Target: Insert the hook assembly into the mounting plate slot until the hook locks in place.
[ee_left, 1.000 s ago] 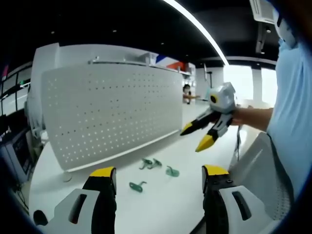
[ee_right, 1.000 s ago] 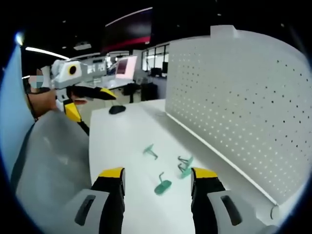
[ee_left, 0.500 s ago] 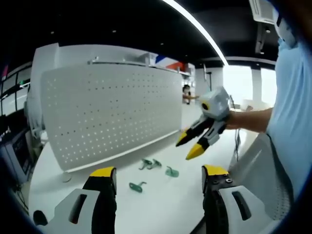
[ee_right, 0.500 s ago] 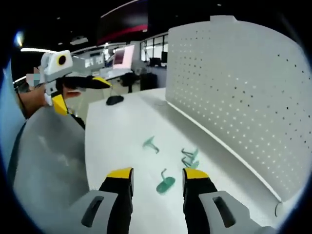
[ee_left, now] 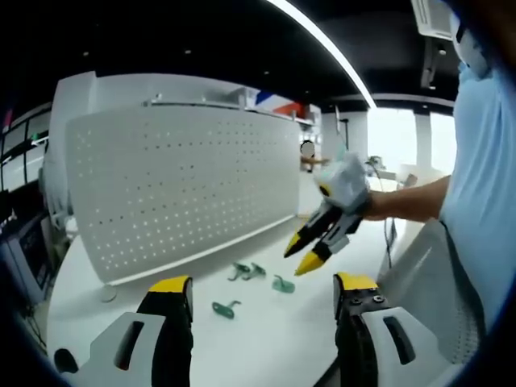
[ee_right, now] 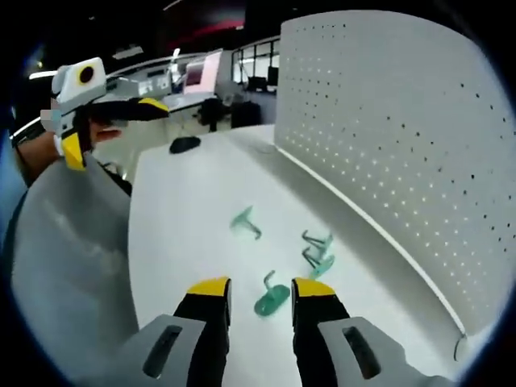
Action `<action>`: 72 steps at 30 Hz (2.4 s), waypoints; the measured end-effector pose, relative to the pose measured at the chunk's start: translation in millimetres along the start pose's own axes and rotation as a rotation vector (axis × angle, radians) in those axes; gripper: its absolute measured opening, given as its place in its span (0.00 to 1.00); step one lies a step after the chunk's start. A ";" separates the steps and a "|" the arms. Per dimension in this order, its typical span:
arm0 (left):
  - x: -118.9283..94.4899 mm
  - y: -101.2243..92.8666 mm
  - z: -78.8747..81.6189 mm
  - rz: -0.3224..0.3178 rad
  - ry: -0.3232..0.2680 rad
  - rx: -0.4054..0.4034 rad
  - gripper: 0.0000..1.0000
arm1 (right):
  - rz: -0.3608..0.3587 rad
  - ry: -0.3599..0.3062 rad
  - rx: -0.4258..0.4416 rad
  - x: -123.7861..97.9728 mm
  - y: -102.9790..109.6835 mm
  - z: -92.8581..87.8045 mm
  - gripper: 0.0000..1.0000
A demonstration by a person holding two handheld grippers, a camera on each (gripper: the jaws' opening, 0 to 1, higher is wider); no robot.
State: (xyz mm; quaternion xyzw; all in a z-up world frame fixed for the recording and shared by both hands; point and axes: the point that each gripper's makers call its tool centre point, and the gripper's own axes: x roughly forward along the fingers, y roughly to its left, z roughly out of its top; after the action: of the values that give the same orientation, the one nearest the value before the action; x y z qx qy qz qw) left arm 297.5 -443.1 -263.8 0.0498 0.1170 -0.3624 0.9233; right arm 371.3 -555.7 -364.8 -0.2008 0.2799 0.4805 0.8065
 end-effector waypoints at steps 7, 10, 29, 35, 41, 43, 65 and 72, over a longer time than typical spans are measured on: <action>0.0 2.2 -1.9 -0.003 0.001 -0.001 0.72 | 0.000 0.043 0.012 11.2 -1.6 -4.8 0.22; -0.2 4.2 -2.8 -0.004 0.000 -0.003 0.72 | -0.003 0.061 0.027 14.3 -2.9 -8.7 0.20; 0.1 5.0 -4.9 -0.009 0.003 -0.003 0.71 | -0.035 0.126 0.049 36.2 -4.3 -19.4 0.11; 0.5 2.8 -3.8 -0.012 0.003 -0.001 0.71 | -0.048 0.134 0.056 38.3 -7.2 -20.1 0.08; 0.8 1.5 -3.4 -0.015 0.004 0.001 0.71 | -0.062 0.137 0.065 37.8 -11.6 -20.0 0.05; 0.7 1.8 -2.9 -0.013 0.003 0.000 0.71 | -0.063 0.133 0.072 36.8 -12.3 -19.9 0.05; 1.6 0.3 -1.7 -0.015 0.002 0.000 0.71 | -0.066 0.124 0.096 33.3 -18.6 -23.0 0.02; 1.8 -0.3 -1.6 -0.017 0.002 0.000 0.70 | -0.062 0.101 0.099 27.4 -19.0 -20.0 0.01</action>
State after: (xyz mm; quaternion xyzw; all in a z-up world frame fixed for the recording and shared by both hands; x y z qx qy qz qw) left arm 298.3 -444.2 -265.9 0.0494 0.1183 -0.3702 0.9200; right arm 393.5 -558.1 -396.7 -0.1930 0.3372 0.4301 0.8149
